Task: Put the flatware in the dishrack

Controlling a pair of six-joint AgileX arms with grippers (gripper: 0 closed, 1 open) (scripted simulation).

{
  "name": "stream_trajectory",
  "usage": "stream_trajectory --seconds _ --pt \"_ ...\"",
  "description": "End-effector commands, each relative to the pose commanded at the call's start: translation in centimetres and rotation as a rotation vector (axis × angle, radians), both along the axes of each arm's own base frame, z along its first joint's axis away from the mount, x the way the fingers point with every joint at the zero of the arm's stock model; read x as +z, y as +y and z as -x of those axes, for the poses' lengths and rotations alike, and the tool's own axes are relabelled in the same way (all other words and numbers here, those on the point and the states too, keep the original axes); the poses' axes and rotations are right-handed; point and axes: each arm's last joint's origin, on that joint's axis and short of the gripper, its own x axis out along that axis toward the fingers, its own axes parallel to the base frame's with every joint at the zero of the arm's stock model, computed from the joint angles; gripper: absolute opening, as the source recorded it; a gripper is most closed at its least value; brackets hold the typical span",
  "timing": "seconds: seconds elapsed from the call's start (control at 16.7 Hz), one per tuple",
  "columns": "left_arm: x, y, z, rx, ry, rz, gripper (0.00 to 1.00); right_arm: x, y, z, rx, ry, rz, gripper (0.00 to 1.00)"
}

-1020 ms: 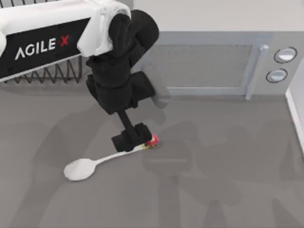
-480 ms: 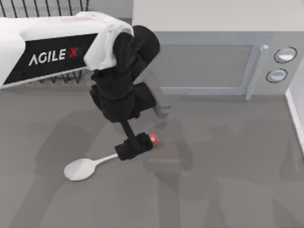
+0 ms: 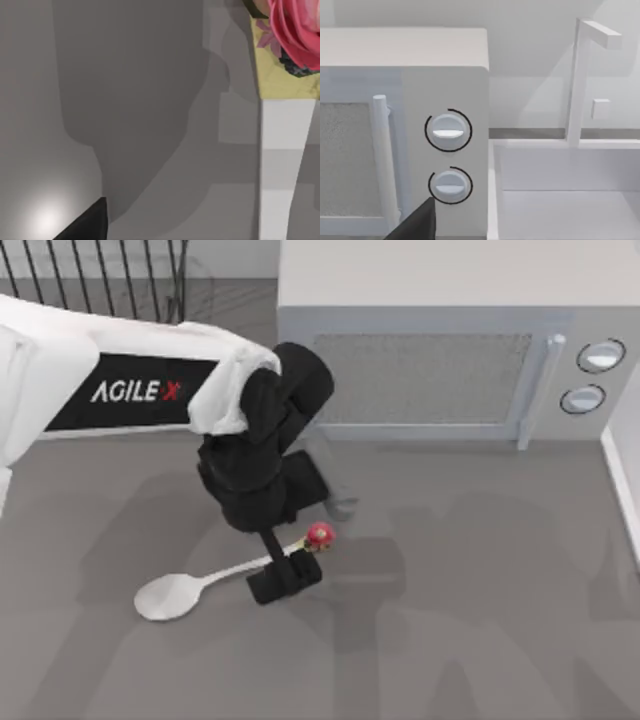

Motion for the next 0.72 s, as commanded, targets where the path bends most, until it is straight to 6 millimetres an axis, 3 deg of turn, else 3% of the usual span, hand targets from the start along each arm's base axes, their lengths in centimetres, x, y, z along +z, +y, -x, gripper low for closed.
stream_trajectory --seconds 0.12,0.72 --pt "0.00 0.00 0.00 0.000 0.000 0.000 1.00 0.00 0.00 0.00 0.000 0.000 0.000 1.00" --pt "0.00 0.00 0.00 0.000 0.000 0.000 0.25 0.00 0.00 0.00 0.000 0.000 0.000 1.00"
